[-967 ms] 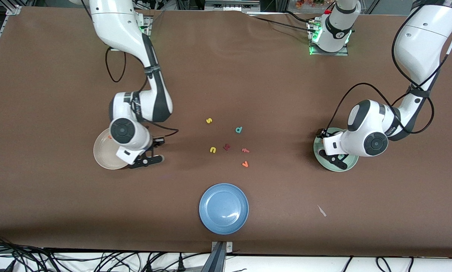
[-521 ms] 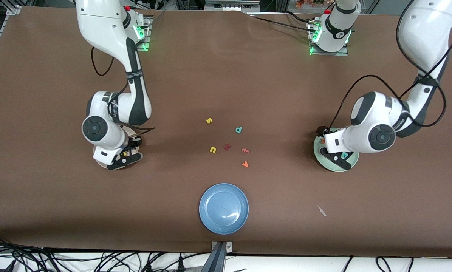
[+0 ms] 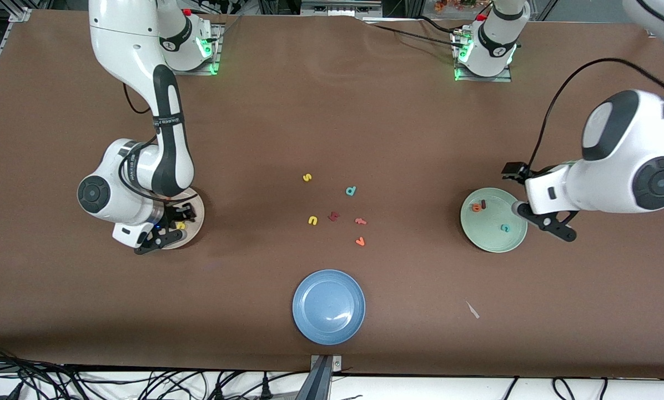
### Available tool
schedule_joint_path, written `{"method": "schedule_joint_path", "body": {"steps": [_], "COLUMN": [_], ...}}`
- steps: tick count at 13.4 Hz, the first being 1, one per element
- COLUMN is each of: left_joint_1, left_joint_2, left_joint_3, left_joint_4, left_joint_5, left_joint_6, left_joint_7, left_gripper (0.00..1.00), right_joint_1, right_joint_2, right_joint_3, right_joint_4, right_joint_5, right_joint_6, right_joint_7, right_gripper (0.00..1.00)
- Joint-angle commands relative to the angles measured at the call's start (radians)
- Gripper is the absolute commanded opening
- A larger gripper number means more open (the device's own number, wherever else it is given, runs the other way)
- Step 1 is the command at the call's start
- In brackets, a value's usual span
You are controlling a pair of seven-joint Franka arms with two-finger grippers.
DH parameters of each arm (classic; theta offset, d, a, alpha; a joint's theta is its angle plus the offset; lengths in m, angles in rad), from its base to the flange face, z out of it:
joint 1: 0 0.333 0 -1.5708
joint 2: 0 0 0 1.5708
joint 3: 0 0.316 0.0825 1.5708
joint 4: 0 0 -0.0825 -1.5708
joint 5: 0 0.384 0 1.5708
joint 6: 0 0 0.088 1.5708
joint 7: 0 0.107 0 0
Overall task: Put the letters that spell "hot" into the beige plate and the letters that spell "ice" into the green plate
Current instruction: 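Release the blue o onto the cream plate while the left gripper withdraws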
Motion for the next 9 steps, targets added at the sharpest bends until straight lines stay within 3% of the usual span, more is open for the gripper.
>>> {"method": "schedule_joint_path", "body": {"steps": [1, 3, 4, 6, 7, 9], "left_joint_1": [-0.004, -0.028, -0.057, -0.215, -0.264, -0.278], "left_joint_2": [-0.026, -0.088, -0.111, -0.174, -0.2, -0.282], "left_joint_3": [-0.002, 0.01, 0.054, 0.274, 0.339, 0.378], "left_joint_4": [0.051, 0.035, 0.035, 0.028, 0.0, -0.091], "left_joint_5": [-0.017, -0.017, -0.021, -0.068, -0.07, -0.069], "left_joint_6": [-0.077, -0.077, -0.068, 0.023, 0.072, 0.2], "left_joint_7": [-0.001, -0.002, 0.009, 0.01, 0.01, -0.004], "left_gripper": [1.0, 1.0, 1.0, 1.0, 1.0, 1.0], "right_joint_1": [-0.015, -0.015, -0.013, -0.01, -0.009, -0.007], "right_joint_2": [-0.023, -0.021, -0.021, -0.023, -0.023, -0.023], "right_joint_3": [0.003, 0.003, 0.003, 0.003, 0.003, 0.003], "right_joint_4": [0.107, 0.141, 0.147, 0.15, 0.15, 0.154], "right_joint_5": [0.023, 0.01, 0.008, 0.009, 0.009, 0.009], "right_joint_6": [-0.152, -0.186, -0.194, -0.204, -0.204, -0.22], "right_joint_7": [0.135, 0.236, 0.25, 0.252, 0.252, 0.252], "right_gripper": [1.0, 1.0, 1.0, 1.0, 1.0, 1.0]}}
